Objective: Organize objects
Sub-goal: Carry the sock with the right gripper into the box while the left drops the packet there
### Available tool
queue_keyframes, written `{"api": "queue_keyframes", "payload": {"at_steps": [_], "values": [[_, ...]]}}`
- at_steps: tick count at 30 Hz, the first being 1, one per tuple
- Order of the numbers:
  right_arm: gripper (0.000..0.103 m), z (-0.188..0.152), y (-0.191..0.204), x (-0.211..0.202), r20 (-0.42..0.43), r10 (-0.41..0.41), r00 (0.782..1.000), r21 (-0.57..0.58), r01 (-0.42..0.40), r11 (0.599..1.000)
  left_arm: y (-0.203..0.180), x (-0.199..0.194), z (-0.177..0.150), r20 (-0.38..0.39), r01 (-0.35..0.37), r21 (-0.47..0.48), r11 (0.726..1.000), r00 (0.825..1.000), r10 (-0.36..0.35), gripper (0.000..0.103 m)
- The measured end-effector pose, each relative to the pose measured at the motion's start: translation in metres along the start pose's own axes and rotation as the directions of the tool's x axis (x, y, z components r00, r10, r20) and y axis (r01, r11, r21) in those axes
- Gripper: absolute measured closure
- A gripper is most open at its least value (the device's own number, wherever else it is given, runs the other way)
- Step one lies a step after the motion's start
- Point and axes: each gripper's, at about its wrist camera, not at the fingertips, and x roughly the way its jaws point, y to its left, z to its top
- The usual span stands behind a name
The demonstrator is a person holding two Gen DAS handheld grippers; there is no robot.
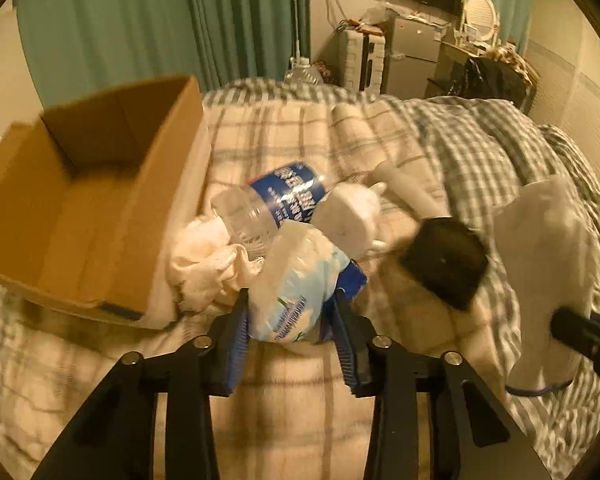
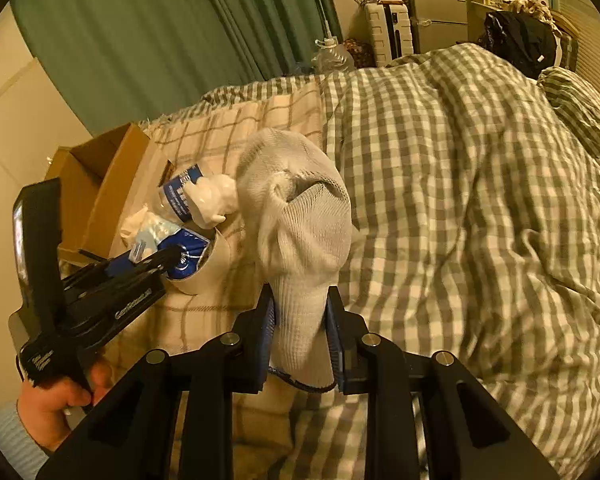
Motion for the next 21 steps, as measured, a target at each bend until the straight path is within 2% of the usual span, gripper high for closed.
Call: {"api": "queue_keyframes", "payload": {"at_steps": [6,10,12,16,21], "values": [[0.081,-0.003,0.002,-0.043,0.052,0.012,0.999,-0.048,-0.009,0.999,-0.005,-0.055,0.000,0.052,-0.042,0.019,0.999,0.998,0.041,0.067],[0.082,-0.008,0.015,-0.069,0.074,-0.007,0.997,-0.096,0.014,0.995,0.002,-0.091,0.002,0.084,-0.031,-0.012,0.999,0.996,0.032,0.067],[0.082,-0.011,0.024,-0.084,0.096,-0.016,0.995,-0.109,0.026,0.994,0.006,-0.109,0.003,0.106,-0.041,0.006,0.999,0.994,0.040,0.067],[0.083,-0.012,0.051,-0.120,0.159,-0.019,0.987,-0.130,0.040,0.991,0.017,-0.144,0.006,0.137,-0.036,0.046,0.998,0.990,0.029,0.067],[0.083,-0.009,0.109,-0.160,0.229,0.004,0.973,-0.180,0.038,0.983,0.047,-0.186,0.007,0.180,-0.024,0.063,0.998,0.984,0.012,0.067]]}}
